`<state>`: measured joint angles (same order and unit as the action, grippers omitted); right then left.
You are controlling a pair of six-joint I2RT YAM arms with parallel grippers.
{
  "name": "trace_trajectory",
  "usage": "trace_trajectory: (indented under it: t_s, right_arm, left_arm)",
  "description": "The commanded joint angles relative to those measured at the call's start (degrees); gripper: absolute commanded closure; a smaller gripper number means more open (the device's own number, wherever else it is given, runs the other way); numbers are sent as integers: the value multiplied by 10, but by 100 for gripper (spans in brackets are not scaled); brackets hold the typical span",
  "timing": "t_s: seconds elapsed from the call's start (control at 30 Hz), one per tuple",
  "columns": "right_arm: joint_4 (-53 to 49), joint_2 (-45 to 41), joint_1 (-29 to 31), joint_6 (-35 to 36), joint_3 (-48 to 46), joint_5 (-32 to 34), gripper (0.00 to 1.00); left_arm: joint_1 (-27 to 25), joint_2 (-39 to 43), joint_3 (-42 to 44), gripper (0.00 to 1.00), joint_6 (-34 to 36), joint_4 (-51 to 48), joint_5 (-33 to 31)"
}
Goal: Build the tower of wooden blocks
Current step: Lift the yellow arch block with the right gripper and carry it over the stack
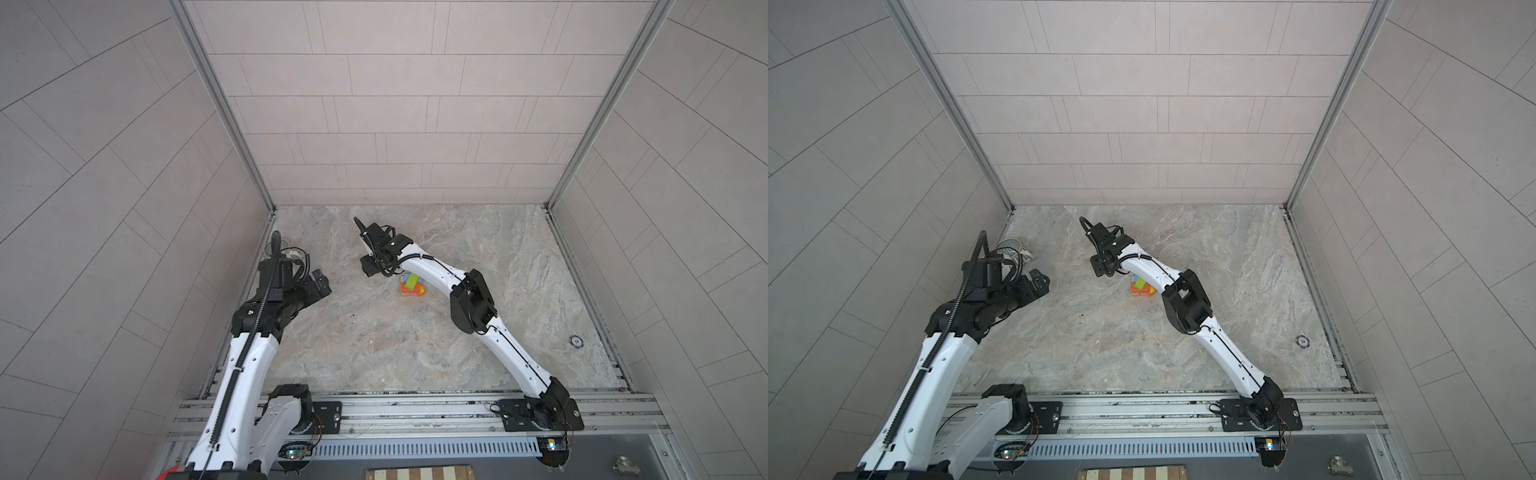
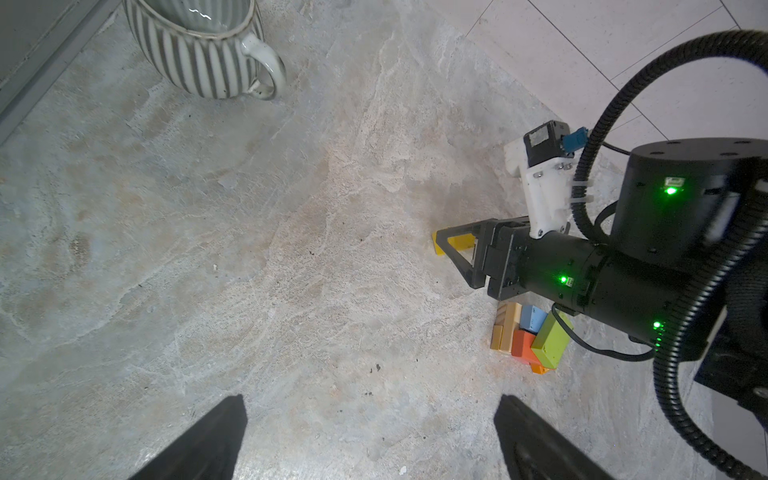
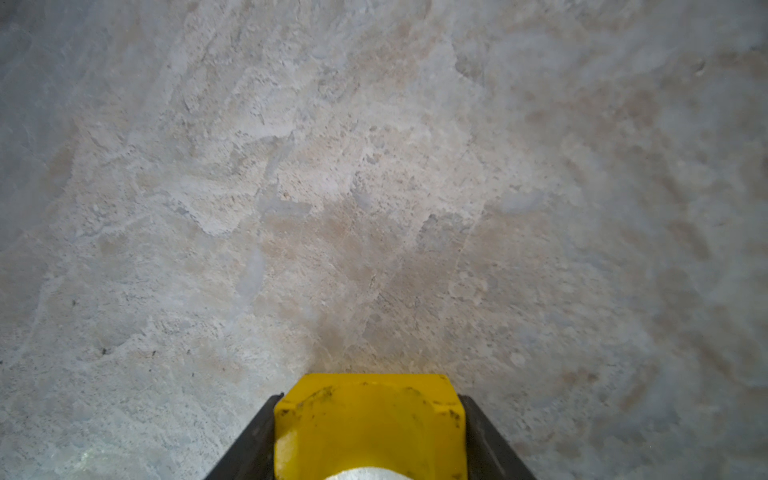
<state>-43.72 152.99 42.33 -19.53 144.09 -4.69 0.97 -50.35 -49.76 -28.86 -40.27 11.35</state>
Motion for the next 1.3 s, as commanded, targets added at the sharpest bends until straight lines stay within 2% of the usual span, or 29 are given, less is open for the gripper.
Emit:
trace_trajectory:
  t_s: [0.0, 0.33, 0.67, 0.8, 1.03, 1.27]
  right_arm:
    - [-34, -29, 2, -2, 2, 16, 43]
    - [-68, -146, 5, 7, -57, 47, 43]
    - [-74, -326, -4, 23, -246, 80, 43]
    - [-72, -372, -16, 27, -313, 74, 43]
    - [-53, -397, -28, 25, -393, 58, 43]
    - [-43, -376, -33, 22, -411, 40, 43]
  left_arm:
    - [4, 10, 7, 0, 4, 9, 2]
    - [10, 12, 11, 0, 4, 13, 9]
    - [13, 13, 15, 0, 6, 13, 15]
    - [13, 13, 16, 0, 6, 12, 16]
    - [13, 10, 17, 0, 6, 13, 17]
    - [12, 8, 17, 0, 7, 13, 19]
